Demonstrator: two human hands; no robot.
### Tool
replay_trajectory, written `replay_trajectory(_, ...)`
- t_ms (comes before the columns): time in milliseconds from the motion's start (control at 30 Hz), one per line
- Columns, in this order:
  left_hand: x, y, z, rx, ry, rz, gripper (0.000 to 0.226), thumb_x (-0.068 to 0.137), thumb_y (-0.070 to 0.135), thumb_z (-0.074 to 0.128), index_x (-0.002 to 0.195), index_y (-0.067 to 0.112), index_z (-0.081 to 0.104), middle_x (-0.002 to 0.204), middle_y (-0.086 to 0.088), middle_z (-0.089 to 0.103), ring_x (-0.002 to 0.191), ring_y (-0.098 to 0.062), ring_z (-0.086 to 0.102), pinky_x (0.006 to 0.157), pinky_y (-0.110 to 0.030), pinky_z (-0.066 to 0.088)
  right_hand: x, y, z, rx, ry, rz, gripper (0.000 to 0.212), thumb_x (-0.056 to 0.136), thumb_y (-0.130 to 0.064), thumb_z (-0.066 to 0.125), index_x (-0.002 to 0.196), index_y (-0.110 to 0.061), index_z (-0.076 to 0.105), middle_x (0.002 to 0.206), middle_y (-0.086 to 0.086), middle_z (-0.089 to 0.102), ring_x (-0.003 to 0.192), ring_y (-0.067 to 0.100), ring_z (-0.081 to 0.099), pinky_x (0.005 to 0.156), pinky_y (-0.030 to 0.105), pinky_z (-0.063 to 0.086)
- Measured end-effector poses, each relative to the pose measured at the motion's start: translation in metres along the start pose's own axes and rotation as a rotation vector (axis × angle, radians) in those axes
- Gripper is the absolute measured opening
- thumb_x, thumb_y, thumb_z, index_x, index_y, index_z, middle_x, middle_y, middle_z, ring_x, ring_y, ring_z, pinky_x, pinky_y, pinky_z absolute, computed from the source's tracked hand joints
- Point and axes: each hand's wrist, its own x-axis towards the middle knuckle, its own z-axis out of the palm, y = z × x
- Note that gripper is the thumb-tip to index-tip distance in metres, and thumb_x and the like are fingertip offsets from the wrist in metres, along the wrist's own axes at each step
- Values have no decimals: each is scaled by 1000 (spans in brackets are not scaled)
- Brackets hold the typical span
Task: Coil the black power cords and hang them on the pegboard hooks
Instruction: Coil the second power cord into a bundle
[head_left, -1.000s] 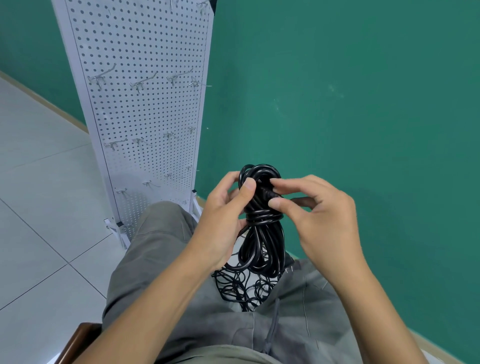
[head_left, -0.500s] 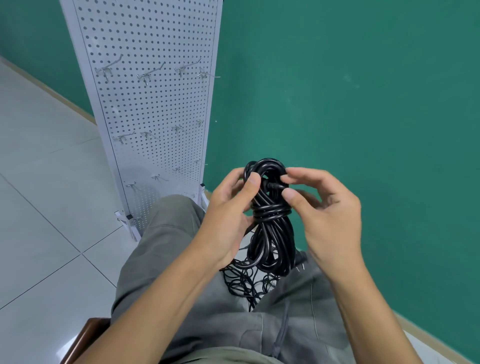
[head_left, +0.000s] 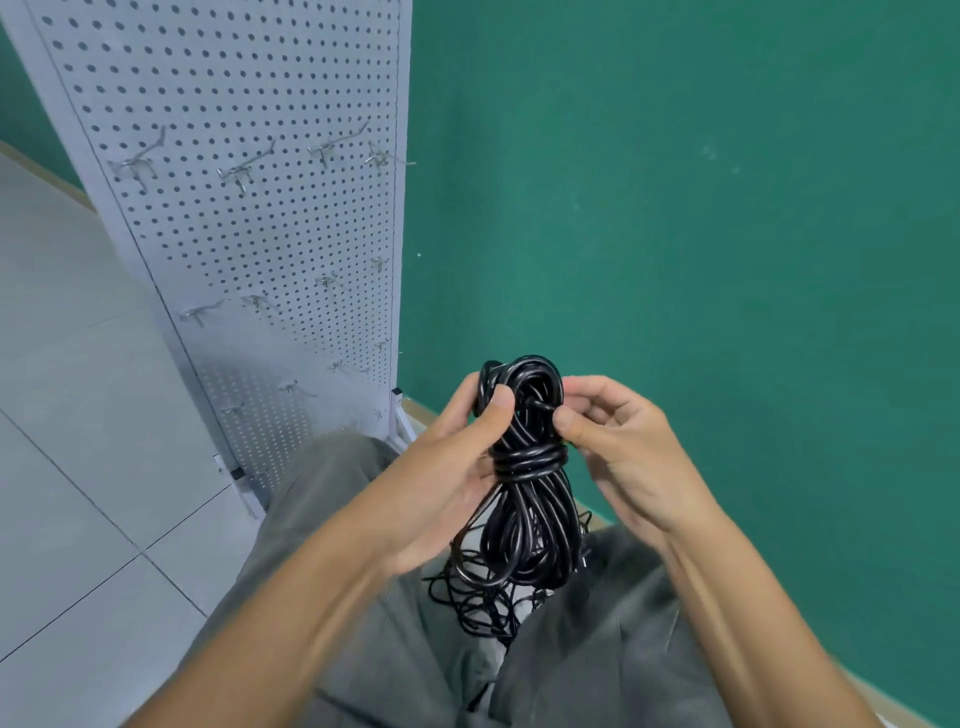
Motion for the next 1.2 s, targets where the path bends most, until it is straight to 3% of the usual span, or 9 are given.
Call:
replay_trajectory(167,54,11,-17,90,-90,-83,50,107,50,33,151,26,34,150,0,56,135,-12,56,117,-38,42,46,-6,-8,-63,9,16,46,61,-19,94,100,-9,71,96,14,71,91,22,65,88,31,53)
replay_trajectory(267,84,20,-28,195,-93,-126,62,102,65,35,155,40,17,161,10,38,142,-3,45,123,-39,32,75,-11,-6,-103,21,34,43,65,-17,84,103,-8,67,90,8,68,75,11,64,72,19,49)
replay_trajectory(367,106,31,-35,395,-33,-104,30,106,58,27,133,46,25,127,33,57,111,23,54,100,-14,47,103,-11,-2,-163,33,30,35,77,-8,82,108,-9,66,81,2,65,62,3,61,61,12,46)
replay_trajectory(400,112,36,-37,509,15,-72,28,107,54,24,132,41,25,124,29,58,103,23,56,92,-11,47,111,-9,-2,-186,28,25,32,82,-5,80,111,-8,67,77,-1,64,60,2,61,60,11,46)
replay_trajectory(500,134,36,-47,868,108,19,40,107,55,24,134,26,22,127,-8,65,109,-15,67,104,-39,47,131,5,0,-173,36,4,27,88,-3,75,114,-4,68,66,-12,64,58,0,60,60,10,46)
replay_trajectory(567,147,32,-57,921,167,0,40,106,58,24,130,27,19,118,-16,69,105,-26,70,104,-49,48,142,14,0,-132,62,-11,25,89,-4,74,113,-5,69,67,-11,64,60,0,61,61,10,47)
replay_trajectory(767,174,21,-90,653,97,37,44,108,50,38,146,28,33,134,7,62,122,-4,61,111,-35,45,175,31,-4,-164,61,-49,22,87,-5,77,104,-16,71,83,1,66,73,10,61,72,17,52)
replay_trajectory(967,207,17,-122,562,40,-19,33,109,37,45,140,29,44,128,0,66,113,-11,69,89,-23,56,212,57,-8,-170,52,-22,25,84,-2,78,105,-13,70,85,3,66,75,12,62,74,19,54)
replay_trajectory(1200,250,-39,-203,661,97,-232,45,105,33,55,143,19,37,126,-3,64,110,-13,68,92,-26,54,258,140,-31,-348,54,145,35,85,-15,81,117,-12,67,98,2,68,83,12,64,77,19,53)
